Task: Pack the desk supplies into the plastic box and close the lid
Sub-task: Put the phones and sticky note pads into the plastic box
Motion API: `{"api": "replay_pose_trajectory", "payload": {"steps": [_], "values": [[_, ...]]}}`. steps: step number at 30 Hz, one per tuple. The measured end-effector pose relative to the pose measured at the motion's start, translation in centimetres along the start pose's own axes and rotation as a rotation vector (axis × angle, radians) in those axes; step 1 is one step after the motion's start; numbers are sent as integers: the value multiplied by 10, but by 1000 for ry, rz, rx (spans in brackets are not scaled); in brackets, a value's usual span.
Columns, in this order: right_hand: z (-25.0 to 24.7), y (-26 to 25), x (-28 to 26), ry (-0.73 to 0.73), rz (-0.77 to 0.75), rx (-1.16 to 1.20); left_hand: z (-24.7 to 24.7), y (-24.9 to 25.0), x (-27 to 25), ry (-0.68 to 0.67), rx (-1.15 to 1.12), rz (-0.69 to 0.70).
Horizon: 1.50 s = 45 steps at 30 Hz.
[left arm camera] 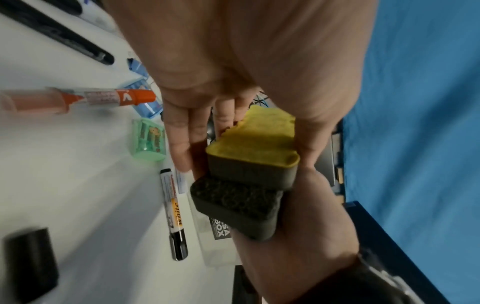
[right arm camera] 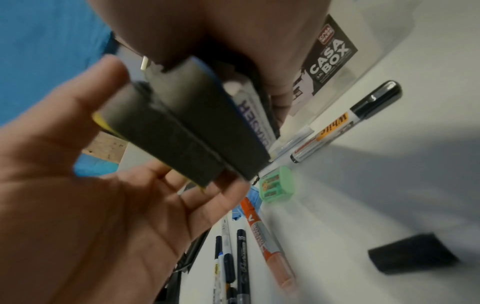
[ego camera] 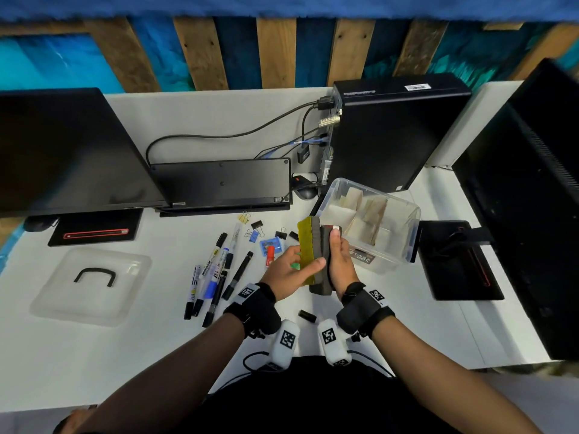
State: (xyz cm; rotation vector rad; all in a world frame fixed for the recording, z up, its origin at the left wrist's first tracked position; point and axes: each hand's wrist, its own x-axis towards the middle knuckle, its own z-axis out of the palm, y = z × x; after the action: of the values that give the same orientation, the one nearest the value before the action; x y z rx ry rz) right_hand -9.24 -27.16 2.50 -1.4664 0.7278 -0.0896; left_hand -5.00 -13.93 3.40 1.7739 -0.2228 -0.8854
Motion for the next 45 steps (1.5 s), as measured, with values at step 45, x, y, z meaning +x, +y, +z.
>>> {"api": "replay_pose_trajectory", "payload": {"steps": [45], "values": [[-40,9,12,-290,222,603,-18,-4,23,-93,-227,-20]]}}
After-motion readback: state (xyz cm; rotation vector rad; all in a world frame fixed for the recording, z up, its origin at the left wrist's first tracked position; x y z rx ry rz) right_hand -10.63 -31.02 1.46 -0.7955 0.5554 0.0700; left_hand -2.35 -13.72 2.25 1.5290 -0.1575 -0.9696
